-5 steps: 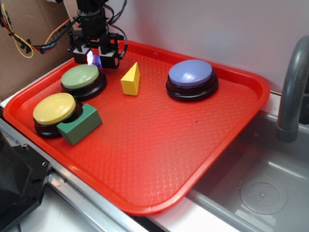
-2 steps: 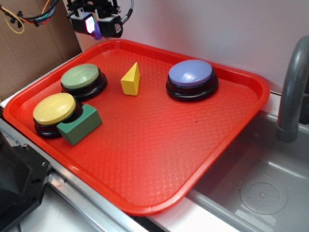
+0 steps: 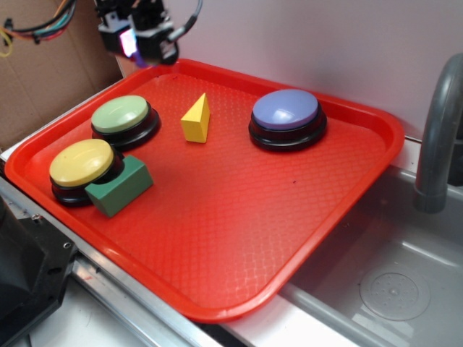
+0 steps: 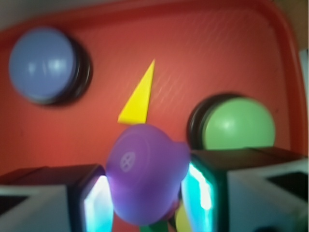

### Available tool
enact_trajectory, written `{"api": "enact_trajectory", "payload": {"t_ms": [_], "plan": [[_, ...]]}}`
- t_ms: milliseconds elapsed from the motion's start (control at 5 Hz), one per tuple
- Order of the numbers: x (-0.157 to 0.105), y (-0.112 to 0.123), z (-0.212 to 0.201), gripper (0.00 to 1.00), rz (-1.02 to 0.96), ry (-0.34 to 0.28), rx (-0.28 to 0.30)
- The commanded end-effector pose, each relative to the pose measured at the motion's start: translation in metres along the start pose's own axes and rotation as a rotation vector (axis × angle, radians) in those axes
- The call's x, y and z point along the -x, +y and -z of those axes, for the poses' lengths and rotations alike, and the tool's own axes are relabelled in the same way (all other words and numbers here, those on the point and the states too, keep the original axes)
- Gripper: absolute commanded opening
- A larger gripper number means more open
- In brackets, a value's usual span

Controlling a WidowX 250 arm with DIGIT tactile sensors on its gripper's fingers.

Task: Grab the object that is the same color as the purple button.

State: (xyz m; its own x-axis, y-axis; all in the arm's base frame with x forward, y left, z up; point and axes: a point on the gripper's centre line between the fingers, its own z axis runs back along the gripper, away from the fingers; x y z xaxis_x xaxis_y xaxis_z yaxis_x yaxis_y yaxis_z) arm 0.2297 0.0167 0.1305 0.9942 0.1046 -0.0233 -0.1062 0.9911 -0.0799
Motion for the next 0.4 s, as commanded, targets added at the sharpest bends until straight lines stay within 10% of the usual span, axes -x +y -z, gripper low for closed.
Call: {"api": "enact_trajectory", "payload": {"t_ms": [0,200], "plan": [[0.0342,-0.0025,-0.0104,0.0,0.164,0.021,0.026],[0.0346,0.0004,-0.0134,0.0,0.169,0.043,0.012]]}}
